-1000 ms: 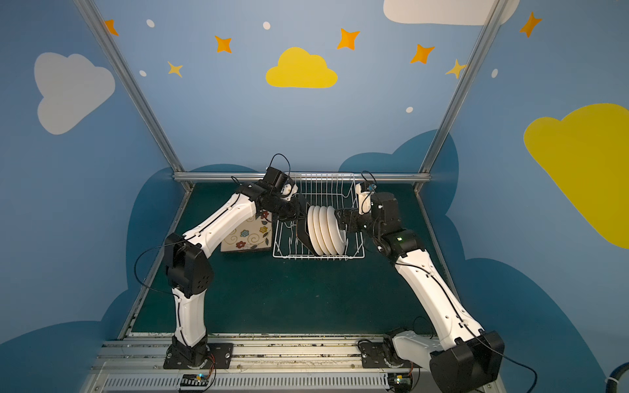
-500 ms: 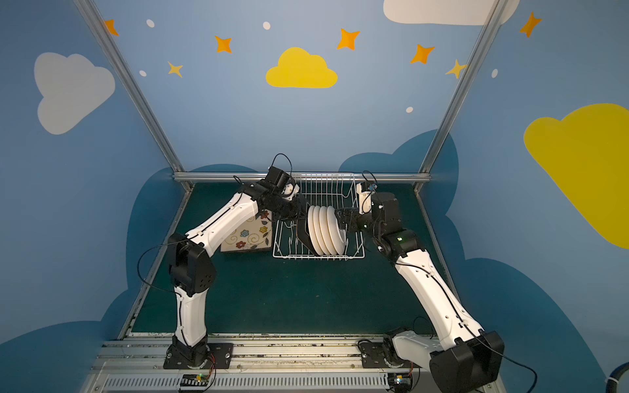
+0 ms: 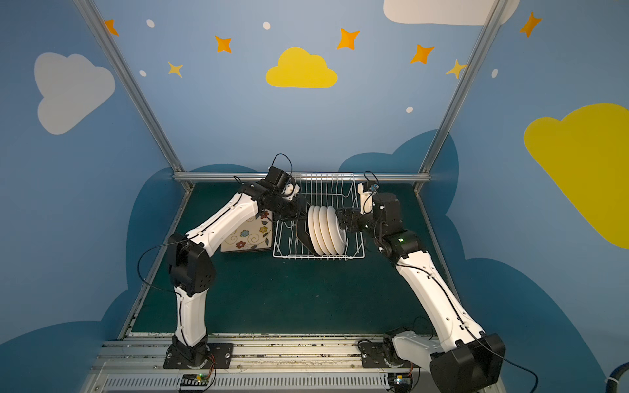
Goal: Unload the plates from the dish rack
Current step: Pick up a plate from the dish rack.
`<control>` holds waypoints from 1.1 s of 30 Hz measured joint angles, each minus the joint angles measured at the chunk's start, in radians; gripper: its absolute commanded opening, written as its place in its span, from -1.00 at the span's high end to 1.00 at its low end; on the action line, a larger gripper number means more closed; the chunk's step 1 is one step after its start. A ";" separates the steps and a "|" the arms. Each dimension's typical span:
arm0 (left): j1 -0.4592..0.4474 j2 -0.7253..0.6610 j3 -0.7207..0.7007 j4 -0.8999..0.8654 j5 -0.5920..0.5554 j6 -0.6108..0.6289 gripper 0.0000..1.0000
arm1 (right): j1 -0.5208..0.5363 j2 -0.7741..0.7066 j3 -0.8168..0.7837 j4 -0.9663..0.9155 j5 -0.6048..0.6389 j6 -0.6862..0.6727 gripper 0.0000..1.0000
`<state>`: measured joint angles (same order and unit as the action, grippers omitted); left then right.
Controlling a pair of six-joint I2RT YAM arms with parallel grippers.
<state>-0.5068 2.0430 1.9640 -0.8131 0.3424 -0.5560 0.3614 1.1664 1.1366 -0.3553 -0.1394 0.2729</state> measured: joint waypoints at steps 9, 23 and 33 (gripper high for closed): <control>-0.003 -0.003 -0.062 0.072 0.033 -0.031 0.65 | 0.000 0.000 -0.002 0.010 -0.002 0.005 -0.77; -0.004 -0.008 -0.069 0.076 0.028 -0.089 0.89 | -0.007 -0.004 -0.018 0.011 -0.002 0.003 -0.78; -0.004 -0.008 -0.060 0.066 0.033 -0.100 0.94 | -0.011 -0.021 -0.022 0.011 0.000 0.004 -0.77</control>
<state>-0.5110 2.0346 1.9041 -0.7467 0.3752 -0.6556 0.3508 1.1454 1.1149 -0.3443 -0.1394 0.2768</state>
